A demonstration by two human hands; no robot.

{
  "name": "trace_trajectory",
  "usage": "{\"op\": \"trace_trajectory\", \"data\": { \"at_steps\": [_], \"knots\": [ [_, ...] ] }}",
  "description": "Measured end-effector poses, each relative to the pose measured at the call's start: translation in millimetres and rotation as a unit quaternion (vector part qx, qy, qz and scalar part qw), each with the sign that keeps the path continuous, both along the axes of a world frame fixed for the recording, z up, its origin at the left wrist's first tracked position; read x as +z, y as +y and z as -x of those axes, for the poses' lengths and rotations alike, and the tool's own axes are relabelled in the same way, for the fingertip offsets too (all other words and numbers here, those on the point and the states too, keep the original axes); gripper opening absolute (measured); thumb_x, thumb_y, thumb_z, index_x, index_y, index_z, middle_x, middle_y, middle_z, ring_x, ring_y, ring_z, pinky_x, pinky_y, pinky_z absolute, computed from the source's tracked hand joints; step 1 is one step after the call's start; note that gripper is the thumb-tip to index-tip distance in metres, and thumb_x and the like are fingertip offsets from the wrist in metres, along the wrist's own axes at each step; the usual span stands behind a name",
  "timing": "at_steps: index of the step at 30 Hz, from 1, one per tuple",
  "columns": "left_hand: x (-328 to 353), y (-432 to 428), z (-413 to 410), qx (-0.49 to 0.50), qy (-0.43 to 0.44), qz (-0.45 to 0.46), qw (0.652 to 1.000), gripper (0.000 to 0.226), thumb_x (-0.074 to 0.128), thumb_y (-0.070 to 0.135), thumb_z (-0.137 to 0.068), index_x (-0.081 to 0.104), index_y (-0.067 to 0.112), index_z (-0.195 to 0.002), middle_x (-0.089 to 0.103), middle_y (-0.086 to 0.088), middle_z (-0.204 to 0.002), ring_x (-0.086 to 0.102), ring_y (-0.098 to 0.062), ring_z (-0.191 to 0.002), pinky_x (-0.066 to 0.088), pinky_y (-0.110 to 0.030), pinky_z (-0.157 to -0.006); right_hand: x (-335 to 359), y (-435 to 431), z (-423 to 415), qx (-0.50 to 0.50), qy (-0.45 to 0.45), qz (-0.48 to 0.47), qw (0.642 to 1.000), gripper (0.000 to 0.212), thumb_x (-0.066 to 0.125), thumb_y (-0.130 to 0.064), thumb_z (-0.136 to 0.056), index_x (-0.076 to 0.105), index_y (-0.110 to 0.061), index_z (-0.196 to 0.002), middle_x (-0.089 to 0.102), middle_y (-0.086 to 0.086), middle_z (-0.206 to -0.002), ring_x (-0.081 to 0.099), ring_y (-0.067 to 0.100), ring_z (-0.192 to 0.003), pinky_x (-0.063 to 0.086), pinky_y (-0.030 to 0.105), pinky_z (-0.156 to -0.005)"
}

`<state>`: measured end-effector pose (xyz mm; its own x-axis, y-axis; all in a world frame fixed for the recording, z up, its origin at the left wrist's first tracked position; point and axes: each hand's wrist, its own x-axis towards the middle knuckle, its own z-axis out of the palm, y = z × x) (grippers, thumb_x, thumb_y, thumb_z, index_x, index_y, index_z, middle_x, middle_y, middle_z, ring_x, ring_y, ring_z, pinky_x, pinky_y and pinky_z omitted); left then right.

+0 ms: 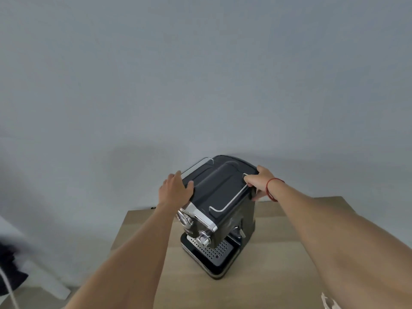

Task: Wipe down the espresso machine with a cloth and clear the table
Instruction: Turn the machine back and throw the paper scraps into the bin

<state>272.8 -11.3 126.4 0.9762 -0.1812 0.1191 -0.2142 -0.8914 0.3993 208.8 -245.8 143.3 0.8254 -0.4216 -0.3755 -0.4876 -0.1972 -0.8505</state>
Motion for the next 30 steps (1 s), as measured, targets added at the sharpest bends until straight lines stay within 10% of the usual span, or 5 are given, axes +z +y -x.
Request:
{"op": "trace_trajectory", "data": {
  "at_steps": [6,12,17,23,30],
  "knots": [
    [-2.4,-0.3,3.7,0.04,0.027,0.072,0.996,0.049,0.048,0.037,-0.095,0.042,0.011,-0.137,0.061,-0.008,-0.118,0.06,-0.025,-0.104,0.051,-0.038,-0.087,-4.6,-9.6,-14.5,-0.009,-0.047,-0.005,0.999,0.036,0.057,-0.008,-0.077,0.051,-0.011,-0.113,0.056,0.012,-0.094,0.057,0.032,-0.078,0.059,0.054,-0.063],
    [2.7,-12.0,15.5,0.071,0.066,0.045,0.994,0.049,0.036,0.035,-0.099,0.033,0.006,-0.138,0.05,-0.018,-0.126,0.056,-0.036,-0.109,0.047,-0.046,-0.094,-17.8,22.7,-0.5,-0.177,-0.106,-0.021,0.978,0.046,0.064,-0.033,-0.084,0.056,-0.007,-0.121,0.062,0.009,-0.116,0.057,0.033,-0.114,0.045,0.034,-0.09],
    [-0.7,-10.2,20.0,0.074,0.064,0.045,0.994,0.049,0.036,0.035,-0.099,0.033,0.004,-0.137,0.051,-0.02,-0.124,0.054,-0.037,-0.11,0.047,-0.045,-0.093,-24.5,67.6,0.6,-0.229,-0.093,-0.057,0.967,0.056,0.042,-0.021,-0.097,0.025,-0.009,-0.149,0.042,0.012,-0.148,0.046,0.032,-0.131,0.035,0.036,-0.108],
    [0.0,-12.8,20.7,0.085,0.039,0.057,0.994,0.04,0.042,0.035,-0.096,0.044,0.003,-0.119,0.056,-0.015,-0.109,0.057,-0.032,-0.097,0.05,-0.042,-0.084,-23.6,56.1,-1.4,-0.201,-0.061,0.008,0.978,0.041,0.041,-0.013,-0.097,0.041,-0.013,-0.138,0.054,0.014,-0.132,0.053,0.035,-0.12,0.042,0.035,-0.098],
    [-9.1,-33.5,17.5,0.093,0.136,0.198,0.966,0.03,0.048,0.034,-0.089,0.054,0.005,-0.094,0.058,-0.005,-0.083,0.055,-0.021,-0.071,0.041,-0.03,-0.064,-20.6,0.8,-12.9,-0.106,-0.069,0.071,0.989,0.022,0.043,-0.005,-0.089,0.056,-0.015,-0.075,0.057,0.007,-0.078,0.05,0.025,-0.082,0.038,0.027,-0.069]
  ]
}}
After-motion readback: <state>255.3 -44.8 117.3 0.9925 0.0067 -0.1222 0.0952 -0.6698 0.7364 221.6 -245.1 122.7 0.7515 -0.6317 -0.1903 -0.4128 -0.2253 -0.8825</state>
